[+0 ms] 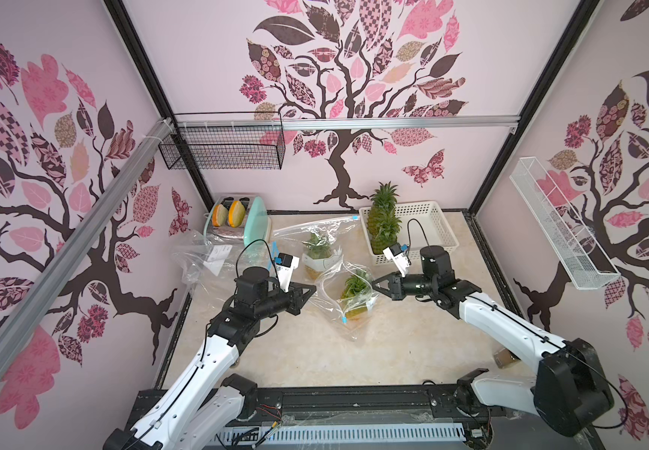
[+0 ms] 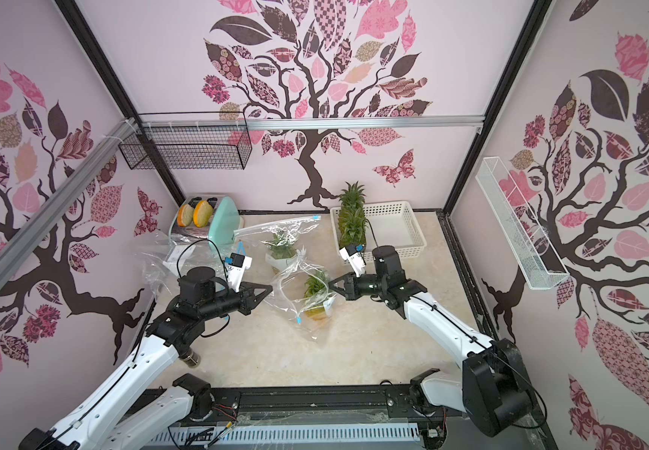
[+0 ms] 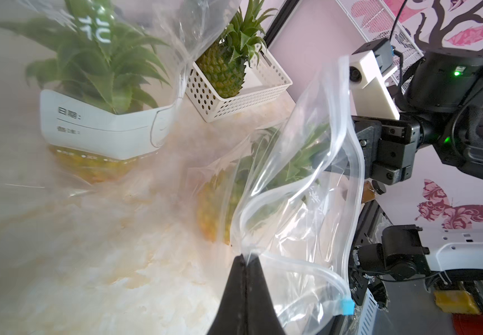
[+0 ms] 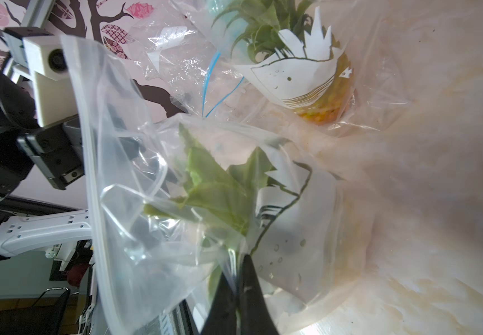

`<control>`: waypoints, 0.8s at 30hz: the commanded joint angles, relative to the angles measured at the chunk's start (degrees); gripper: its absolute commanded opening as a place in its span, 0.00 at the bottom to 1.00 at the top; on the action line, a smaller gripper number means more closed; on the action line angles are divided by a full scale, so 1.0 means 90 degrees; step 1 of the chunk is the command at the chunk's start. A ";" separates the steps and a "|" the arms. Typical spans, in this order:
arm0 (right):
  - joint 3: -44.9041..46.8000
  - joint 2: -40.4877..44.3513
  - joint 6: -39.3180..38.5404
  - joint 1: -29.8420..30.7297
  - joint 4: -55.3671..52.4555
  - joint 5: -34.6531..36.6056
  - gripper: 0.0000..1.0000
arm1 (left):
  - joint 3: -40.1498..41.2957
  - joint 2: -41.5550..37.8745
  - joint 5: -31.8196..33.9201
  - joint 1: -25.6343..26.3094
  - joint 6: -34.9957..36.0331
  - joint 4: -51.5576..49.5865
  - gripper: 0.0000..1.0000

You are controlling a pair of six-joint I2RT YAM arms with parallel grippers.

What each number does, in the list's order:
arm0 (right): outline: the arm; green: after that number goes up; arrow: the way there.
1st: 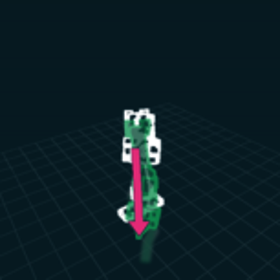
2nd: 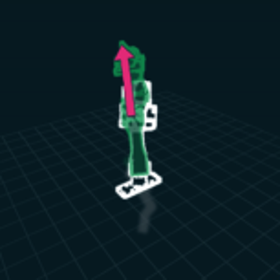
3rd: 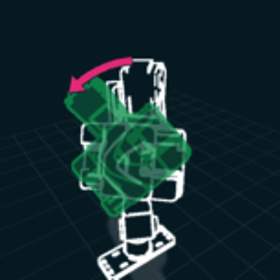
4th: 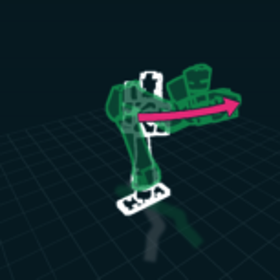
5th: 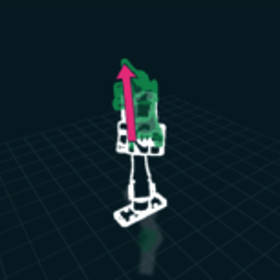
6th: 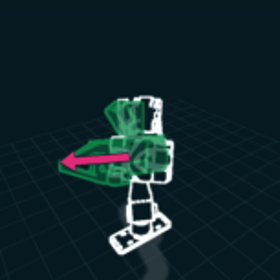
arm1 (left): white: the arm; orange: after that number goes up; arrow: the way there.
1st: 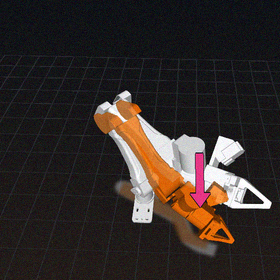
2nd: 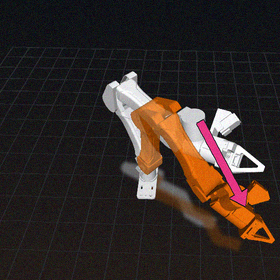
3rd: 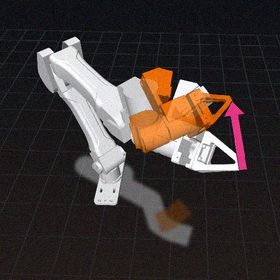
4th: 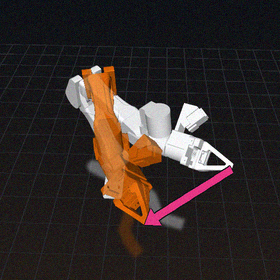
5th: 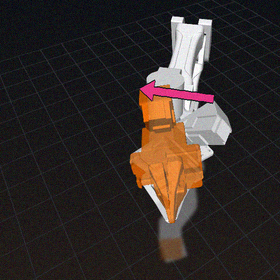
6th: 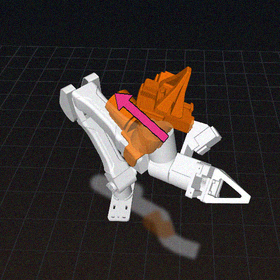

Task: Open the zip-top bag and take out the pineapple
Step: Open the zipper of the food storage bag at the center of the board.

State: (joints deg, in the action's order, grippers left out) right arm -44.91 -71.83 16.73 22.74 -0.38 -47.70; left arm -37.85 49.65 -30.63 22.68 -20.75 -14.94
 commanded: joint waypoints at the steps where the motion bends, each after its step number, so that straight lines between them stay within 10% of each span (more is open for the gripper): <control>1: -0.0259 0.0056 -0.0213 -0.0029 -0.0061 -0.0582 0.13 | 0.0069 0.0033 -0.0402 0.0210 -0.0341 0.0820 0.07; 12: -0.1178 0.0454 -0.0416 0.0098 -0.1843 0.0314 0.40 | -0.0202 0.0450 -0.0397 0.0771 -0.0486 0.1402 0.06; 24: -0.3215 0.0280 -0.0548 0.1701 -0.3785 0.1609 0.45 | 0.0147 0.0557 -0.0327 0.0811 -0.0765 0.2084 0.01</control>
State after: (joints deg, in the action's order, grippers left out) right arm -71.29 -67.59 11.60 35.24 -29.82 -35.40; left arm -37.58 54.48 -33.58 29.67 -26.59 -0.73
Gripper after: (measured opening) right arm 0.446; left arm 0.047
